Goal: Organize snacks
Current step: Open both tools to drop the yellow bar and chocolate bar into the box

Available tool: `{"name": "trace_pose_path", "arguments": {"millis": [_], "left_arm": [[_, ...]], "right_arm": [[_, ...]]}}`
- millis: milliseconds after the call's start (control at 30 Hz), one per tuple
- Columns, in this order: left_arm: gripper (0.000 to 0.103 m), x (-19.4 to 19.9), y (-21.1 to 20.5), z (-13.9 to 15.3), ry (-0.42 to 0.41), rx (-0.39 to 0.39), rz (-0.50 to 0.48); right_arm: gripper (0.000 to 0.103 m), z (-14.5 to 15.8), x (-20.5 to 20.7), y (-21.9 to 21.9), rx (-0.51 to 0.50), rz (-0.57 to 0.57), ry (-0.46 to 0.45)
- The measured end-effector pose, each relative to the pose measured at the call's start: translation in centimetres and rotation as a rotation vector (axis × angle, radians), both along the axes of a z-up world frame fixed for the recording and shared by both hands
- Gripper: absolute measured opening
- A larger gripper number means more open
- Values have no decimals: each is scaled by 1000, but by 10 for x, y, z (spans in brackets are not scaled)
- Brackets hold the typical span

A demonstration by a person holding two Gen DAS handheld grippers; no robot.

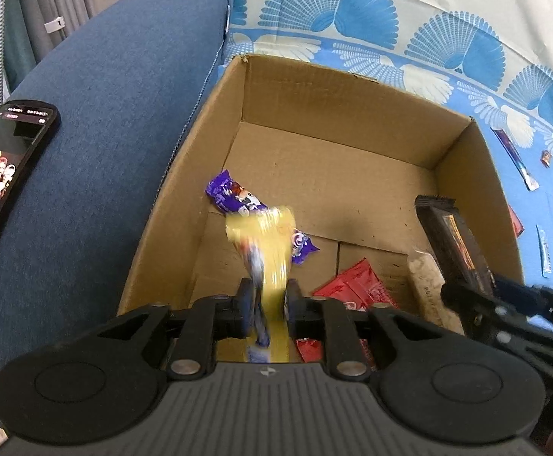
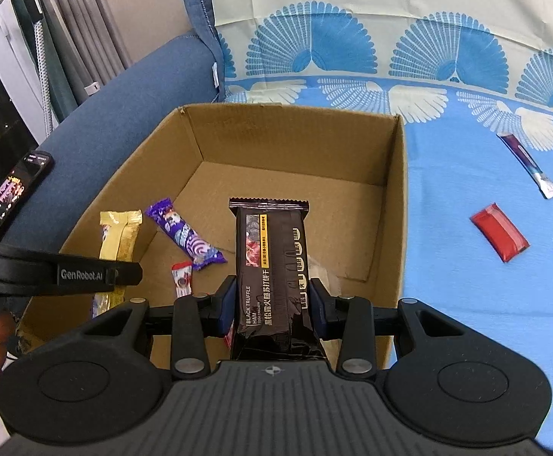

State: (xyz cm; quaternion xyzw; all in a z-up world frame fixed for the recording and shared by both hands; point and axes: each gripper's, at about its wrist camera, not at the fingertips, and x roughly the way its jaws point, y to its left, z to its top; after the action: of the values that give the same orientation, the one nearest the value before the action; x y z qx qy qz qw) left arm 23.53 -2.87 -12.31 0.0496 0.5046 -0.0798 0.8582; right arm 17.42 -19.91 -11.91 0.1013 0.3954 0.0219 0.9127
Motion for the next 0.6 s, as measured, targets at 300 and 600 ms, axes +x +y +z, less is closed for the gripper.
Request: {"name": "trace_pose_path", "arguments": {"millis": [300,600], "left_arm": [[103,-37,21,23,-28,6,42],[103,-124,28,41,5,22,53]], "right_arm": [[83,26,-16,-7,27,-37,-4],[98,40,-105,20,12,-11,39]]}}
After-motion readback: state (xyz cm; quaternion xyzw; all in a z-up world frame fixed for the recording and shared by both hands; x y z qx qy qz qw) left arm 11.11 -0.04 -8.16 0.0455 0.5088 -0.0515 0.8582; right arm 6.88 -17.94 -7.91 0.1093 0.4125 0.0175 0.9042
